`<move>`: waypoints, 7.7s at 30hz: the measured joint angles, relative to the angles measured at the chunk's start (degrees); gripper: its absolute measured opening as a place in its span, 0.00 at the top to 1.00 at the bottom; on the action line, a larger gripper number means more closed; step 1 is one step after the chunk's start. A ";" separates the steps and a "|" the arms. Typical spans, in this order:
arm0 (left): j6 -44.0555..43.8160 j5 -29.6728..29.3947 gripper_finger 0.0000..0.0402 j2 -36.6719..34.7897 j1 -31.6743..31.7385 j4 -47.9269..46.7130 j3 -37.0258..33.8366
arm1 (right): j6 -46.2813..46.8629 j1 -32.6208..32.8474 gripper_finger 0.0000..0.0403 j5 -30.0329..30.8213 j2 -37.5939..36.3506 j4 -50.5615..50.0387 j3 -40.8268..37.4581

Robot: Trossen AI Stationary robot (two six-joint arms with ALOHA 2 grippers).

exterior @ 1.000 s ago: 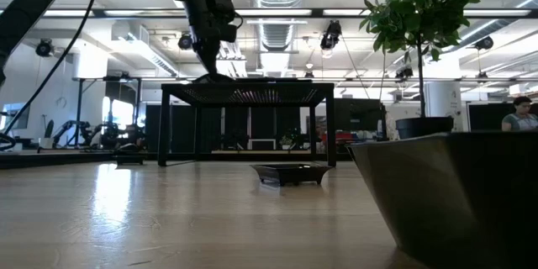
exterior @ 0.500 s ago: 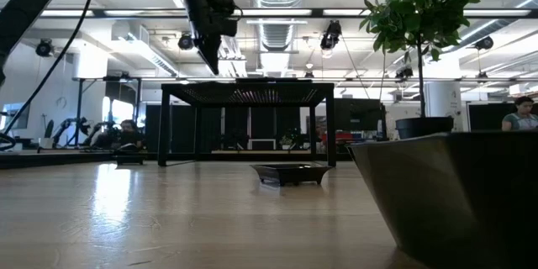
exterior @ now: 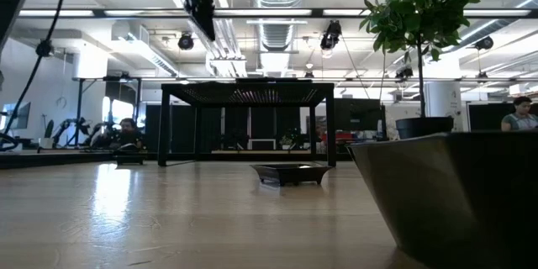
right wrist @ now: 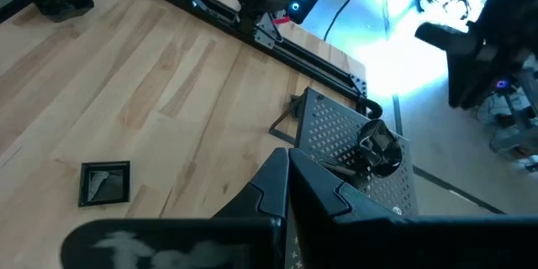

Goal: Pick & Place Mini shaped plates
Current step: Put the square plate on top of the square plate on the shelf

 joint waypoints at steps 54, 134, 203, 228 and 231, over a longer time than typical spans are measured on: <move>-35.68 -9.73 1.00 -46.67 -22.09 9.86 -74.35 | -0.63 0.00 0.98 -0.02 0.00 0.19 0.00; -90.96 -21.14 0.78 -32.90 -2.14 46.38 -92.42 | -6.21 0.02 0.98 -0.02 0.00 0.17 0.00; -83.53 -23.40 1.00 -41.07 -1.92 63.15 -101.87 | -1.87 0.02 0.98 -0.02 0.00 2.08 0.01; -69.64 -34.44 1.00 -45.76 -4.09 45.00 -76.83 | -2.10 0.00 0.98 -0.02 0.00 1.88 0.00; -69.56 -34.24 1.00 -45.78 -6.25 44.31 -75.24 | -1.96 0.00 0.98 -0.02 0.00 1.46 0.00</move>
